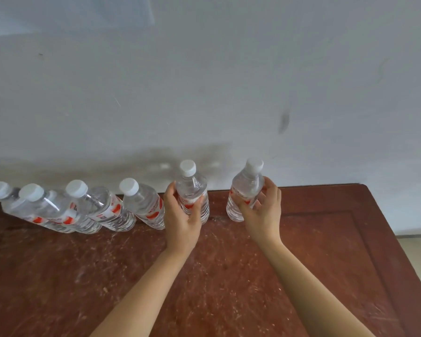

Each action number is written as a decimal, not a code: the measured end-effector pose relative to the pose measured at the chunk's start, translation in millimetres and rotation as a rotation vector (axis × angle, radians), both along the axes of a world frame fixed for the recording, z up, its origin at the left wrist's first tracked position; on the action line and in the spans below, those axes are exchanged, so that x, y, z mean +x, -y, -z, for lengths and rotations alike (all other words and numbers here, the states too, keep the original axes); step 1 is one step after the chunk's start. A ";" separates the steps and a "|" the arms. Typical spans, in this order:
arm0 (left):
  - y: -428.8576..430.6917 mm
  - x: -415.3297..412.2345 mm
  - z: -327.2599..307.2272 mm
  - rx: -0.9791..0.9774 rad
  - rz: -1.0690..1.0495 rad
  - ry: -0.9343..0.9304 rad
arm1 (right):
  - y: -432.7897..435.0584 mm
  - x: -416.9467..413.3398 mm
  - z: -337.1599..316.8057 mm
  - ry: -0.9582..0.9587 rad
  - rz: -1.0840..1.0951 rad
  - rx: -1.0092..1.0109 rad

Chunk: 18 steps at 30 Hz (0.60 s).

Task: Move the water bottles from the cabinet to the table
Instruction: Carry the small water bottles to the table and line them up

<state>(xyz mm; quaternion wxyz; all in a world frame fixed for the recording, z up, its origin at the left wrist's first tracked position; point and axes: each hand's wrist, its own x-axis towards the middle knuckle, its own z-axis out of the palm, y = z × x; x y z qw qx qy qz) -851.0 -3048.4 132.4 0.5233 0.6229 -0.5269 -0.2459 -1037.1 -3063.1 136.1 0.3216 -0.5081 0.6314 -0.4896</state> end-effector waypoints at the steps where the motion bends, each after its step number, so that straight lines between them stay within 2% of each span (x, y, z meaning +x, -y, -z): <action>1: 3.5 1.8 2.2 0.000 0.005 -0.003 | 4.4 1.0 2.8 0.002 -0.012 -0.013; 4: 6.2 6.9 4.7 0.021 0.048 0.031 | 12.2 2.8 5.3 -0.031 -0.124 0.003; 7: -0.3 12.5 8.0 0.058 0.113 0.093 | 9.8 3.1 3.9 -0.166 -0.239 -0.003; 12: -13.7 22.2 4.9 0.129 0.090 0.100 | 4.1 -2.2 -0.5 -0.153 -0.245 0.065; 15: -18.8 24.7 -10.4 0.206 0.171 0.194 | -2.5 -0.3 -10.6 -0.262 -0.294 0.102; 18: -33.7 22.2 -32.1 0.251 0.145 0.293 | -16.0 -1.0 -18.3 -0.388 -0.260 0.152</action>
